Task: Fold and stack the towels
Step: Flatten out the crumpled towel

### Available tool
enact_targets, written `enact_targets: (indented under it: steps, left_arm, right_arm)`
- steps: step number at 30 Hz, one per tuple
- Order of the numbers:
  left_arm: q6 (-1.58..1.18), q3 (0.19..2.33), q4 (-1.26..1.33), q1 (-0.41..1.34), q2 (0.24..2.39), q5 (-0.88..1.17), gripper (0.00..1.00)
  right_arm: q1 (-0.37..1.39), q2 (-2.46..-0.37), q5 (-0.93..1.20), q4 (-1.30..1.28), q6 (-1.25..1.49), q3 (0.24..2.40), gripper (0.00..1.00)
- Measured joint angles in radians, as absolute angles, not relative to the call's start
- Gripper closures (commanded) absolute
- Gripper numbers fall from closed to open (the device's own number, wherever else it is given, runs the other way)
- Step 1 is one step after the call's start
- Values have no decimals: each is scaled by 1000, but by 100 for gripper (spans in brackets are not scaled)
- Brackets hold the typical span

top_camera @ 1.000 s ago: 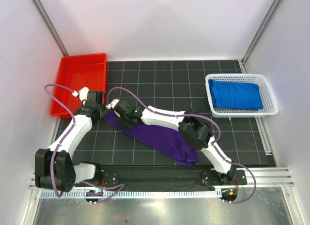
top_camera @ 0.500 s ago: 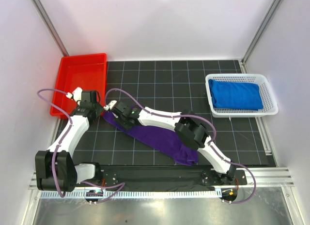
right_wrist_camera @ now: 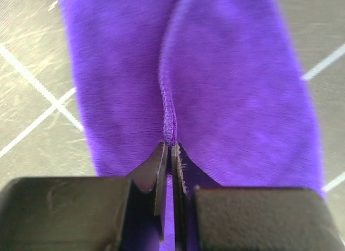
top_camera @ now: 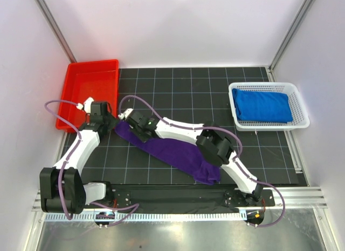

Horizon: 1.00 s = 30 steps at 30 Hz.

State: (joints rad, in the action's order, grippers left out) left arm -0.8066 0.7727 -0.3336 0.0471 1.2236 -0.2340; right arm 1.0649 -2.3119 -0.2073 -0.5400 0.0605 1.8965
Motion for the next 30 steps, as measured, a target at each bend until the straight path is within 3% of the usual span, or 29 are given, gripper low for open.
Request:
enact_targets:
  steps: [9, 17, 25, 30]
  left_arm:
    - [-763, 761, -275, 90, 1287, -127, 64]
    - [-719, 888, -260, 165, 1468, -80, 63]
    - [-659, 1095, -257, 205, 1634, -26, 62]
    - [-593, 1167, -295, 342, 1634, -48, 59]
  right_arm:
    - [923, -2199, -248, -556, 98, 1872, 94]
    - [694, -2166, -290, -577, 108, 1873, 94]
    - [588, -2228, -332, -647, 78, 2052, 95]
    - [584, -2262, -336, -662, 53, 2105, 95]
